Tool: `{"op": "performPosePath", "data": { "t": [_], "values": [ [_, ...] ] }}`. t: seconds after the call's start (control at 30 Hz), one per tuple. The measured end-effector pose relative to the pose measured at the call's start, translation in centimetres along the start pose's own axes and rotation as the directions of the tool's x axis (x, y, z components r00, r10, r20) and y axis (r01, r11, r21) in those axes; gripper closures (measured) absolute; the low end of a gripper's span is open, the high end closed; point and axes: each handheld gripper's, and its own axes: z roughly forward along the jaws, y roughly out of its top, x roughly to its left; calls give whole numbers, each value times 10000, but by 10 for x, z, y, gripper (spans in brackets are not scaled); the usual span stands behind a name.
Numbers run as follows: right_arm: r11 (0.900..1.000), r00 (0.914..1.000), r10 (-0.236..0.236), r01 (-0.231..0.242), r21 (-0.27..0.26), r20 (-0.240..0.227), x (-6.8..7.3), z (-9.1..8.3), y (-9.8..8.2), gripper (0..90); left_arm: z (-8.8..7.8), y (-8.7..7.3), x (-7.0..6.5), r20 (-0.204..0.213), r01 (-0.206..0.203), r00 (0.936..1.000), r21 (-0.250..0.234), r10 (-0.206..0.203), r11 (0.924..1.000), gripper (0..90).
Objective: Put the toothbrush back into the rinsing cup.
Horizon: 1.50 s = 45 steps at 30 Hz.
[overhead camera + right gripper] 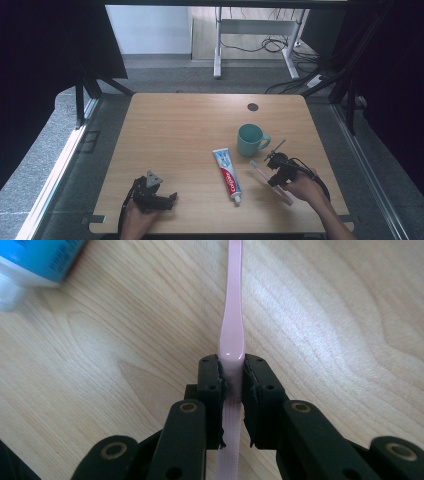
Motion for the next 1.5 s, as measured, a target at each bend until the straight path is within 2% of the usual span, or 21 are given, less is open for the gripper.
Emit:
{"op": "performPosePath", "data": {
  "t": [0.17,0.37,0.53,0.6,0.63,0.67,0.7,0.77,0.9,1.03,1.07,1.1,1.2,1.27,1.37,1.5],
  "values": [
    [9971,9999,65,-73,-762,-117,-1,-8,-8,781,0,0,0,-1,-1,10000,-1,1,10000,0],
    [9868,9992,291,-330,-1584,-273,-4,-12,-19,781,0,0,0,-4,2,10000,-15,-2,10000,0],
    [9704,9989,348,-411,-2378,-306,-6,-15,-26,781,0,0,0,-4,0,10000,-12,0,10000,0],
    [9599,9993,299,-355,-2779,-245,-6,-17,-29,781,0,0,0,-4,-2,10000,-9,2,10000,0],
    [9599,9993,299,-355,-2779,-245,-6,-17,-29,781,0,0,0,-1,-4,10000,2,4,10000,0],
    [9487,9994,277,-324,-3146,-193,-6,-18,-32,781,0,0,0,-5,0,10000,-12,0,10000,0],
    [9460,9995,259,-301,-3228,-172,-7,-18,-32,781,0,0,0,-1,-4,10000,2,4,10000,0],
    [9342,9995,288,-302,-3556,-92,-6,-19,-34,781,0,0,0,-4,0,10000,-12,0,10000,0],
    [9059,9994,335,-312,-4223,-19,-7,-21,-37,781,0,0,0,-5,-1,10000,-11,1,10000,0],
    [8706,9990,449,-380,-4906,24,-8,-24,-41,781,0,0,0,-9,2,10000,-30,-2,10000,0],
    [8706,9990,449,-380,-4906,24,-8,-24,-41,781,0,0,0,-9,2,10000,-30,-2,10000,0],
    [8535,9986,521,-464,-5191,-37,-8,-25,-42,781,0,0,0,-5,-1,10000,-15,1,10000,0],
    [8319,9982,599,-520,-5525,-37,-9,-25,-44,781,0,0,0,-1,-2,10000,-22,2,10000,0],
    [8208,9979,650,-551,-5685,-29,-10,-26,-45,781,0,0,0,-5,-1,10000,-30,1,10000,0],
    [8099,9977,678,-589,-5835,-66,-11,-26,-45,781,0,0,0,-4,-1,10000,-31,1,10000,0],
    [8045,9972,749,-656,-5903,-88,-14,-28,-40,781,0,0,0,-6,1,10000,-19,-1,10000,0]
  ]
}}
